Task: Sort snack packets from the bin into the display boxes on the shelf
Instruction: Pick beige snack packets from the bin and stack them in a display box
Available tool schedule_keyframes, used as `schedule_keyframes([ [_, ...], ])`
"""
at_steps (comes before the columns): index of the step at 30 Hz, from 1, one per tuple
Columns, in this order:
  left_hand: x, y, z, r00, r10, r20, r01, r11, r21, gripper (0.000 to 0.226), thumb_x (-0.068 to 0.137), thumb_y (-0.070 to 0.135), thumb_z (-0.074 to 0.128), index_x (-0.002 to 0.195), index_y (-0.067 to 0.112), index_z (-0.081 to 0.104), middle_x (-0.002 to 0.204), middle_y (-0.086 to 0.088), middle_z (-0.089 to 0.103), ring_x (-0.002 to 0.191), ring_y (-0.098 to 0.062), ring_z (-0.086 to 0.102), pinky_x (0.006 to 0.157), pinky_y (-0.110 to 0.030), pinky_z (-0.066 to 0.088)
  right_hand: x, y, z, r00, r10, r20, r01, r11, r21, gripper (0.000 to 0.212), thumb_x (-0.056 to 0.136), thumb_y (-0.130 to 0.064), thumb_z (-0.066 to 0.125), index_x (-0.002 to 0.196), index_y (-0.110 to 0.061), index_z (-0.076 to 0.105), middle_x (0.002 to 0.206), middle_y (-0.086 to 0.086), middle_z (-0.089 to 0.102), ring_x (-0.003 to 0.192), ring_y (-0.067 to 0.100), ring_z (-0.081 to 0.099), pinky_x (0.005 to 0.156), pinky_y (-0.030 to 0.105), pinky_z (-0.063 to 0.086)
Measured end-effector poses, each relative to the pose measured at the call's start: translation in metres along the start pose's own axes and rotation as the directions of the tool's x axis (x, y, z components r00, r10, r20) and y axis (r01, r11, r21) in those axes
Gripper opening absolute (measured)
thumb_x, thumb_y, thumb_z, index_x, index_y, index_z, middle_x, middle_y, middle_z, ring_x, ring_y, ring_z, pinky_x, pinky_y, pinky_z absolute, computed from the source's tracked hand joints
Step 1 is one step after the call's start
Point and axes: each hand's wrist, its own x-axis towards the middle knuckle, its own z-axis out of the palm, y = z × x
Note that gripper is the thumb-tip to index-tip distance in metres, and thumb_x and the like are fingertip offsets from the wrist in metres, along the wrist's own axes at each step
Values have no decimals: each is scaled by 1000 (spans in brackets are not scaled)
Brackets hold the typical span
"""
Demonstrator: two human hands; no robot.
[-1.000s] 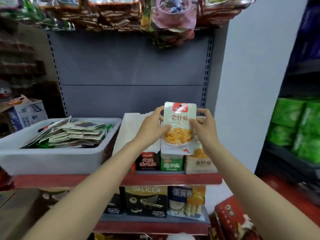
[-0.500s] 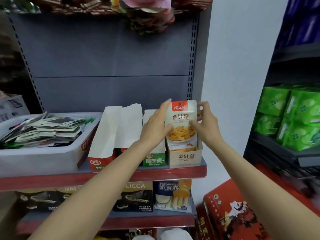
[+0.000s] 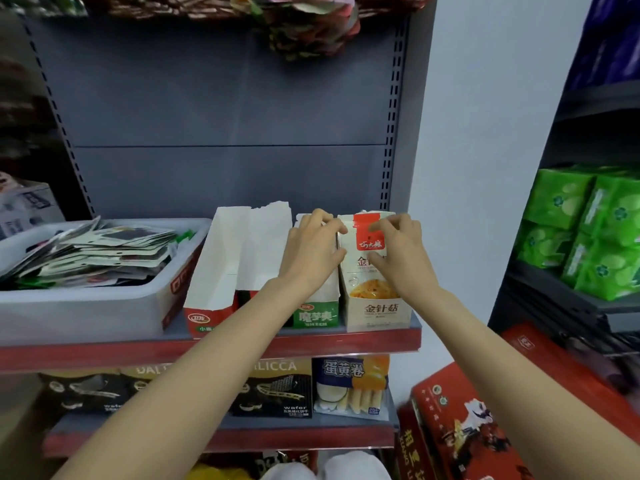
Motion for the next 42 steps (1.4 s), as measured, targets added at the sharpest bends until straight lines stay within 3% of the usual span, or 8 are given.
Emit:
schedule_keyframes([
  [11, -51, -101, -83, 980, -168, -103, 168, 986, 0, 23, 88, 21, 61, 111, 19, 62, 106, 3, 56, 104, -20, 52, 90, -38, 40, 16, -121, 58, 983, -72, 168, -20, 870, 493, 22, 91, -13, 56, 112, -14, 61, 115, 4, 58, 94, 8, 51, 83, 17, 36],
  [18, -79, -219, -160, 882, -417, -219, 437, 898, 51, 32, 81, 15, 69, 112, 8, 61, 111, -12, 58, 107, -33, 54, 93, -42, 43, 41, -222, 112, 944, -208, 255, 37, 836, 547, 29, 90, -9, 56, 118, -4, 58, 122, 11, 59, 112, 22, 54, 87, 19, 35],
  [24, -107, -294, -190, 820, -571, -30, 572, 820, 26, 75, 66, 49, 79, 127, 13, 52, 124, -6, 58, 115, -26, 54, 93, -37, 44, 71, -283, 159, 884, -225, 410, 6, 882, 471, 45, 92, -25, 58, 131, -8, 45, 135, 14, 48, 121, 26, 48, 96, 29, 36],
  [29, -111, -323, -183, 781, -610, 136, 608, 791, 59, 96, 47, 93, 49, 127, 39, 49, 123, 10, 60, 111, -17, 57, 94, -40, 48, 76, -306, 182, 762, -343, 549, 86, 894, 439, 61, 92, -34, 59, 143, -12, 35, 147, 3, 40, 134, 22, 38, 104, 26, 30],
  [34, -112, -329, -180, 735, -650, 193, 624, 760, 183, 98, 58, 90, 43, 137, 33, 44, 141, 6, 48, 127, -21, 45, 102, -41, 41, 70, -311, 189, 807, -367, 462, 241, 920, 310, 43, 91, -38, 58, 129, -20, 57, 130, 5, 59, 118, 25, 53, 91, 32, 41],
  [37, -112, -330, -177, 740, -653, 161, 620, 755, 211, 90, 63, 87, 46, 136, 35, 45, 139, 7, 50, 127, -21, 46, 100, -40, 42, 71, -309, 191, 827, -397, 398, 276, 904, 328, 23, 95, -27, 52, 97, -13, 70, 94, 6, 67, 90, 26, 57, 73, 33, 40],
  [39, -113, -329, -176, 738, -660, 141, 636, 749, 186, 85, 67, 82, 51, 138, 36, 43, 141, 7, 48, 129, -22, 44, 102, -40, 40, 74, -305, 187, 851, -355, 386, 208, 905, 372, 37, 98, -19, 44, 62, -11, 48, 62, 2, 46, 64, 21, 42, 57, 28, 30],
  [42, -115, -326, -175, 775, -628, 71, 619, 777, 120, 77, 69, 74, 59, 136, 41, 41, 136, 9, 53, 125, -21, 49, 98, -42, 44, 74, -295, 180, 844, -355, 403, 137, 867, 478, 41, 100, -21, 41, 61, -10, 38, 59, 3, 39, 57, 18, 33, 52, 23, 26],
])
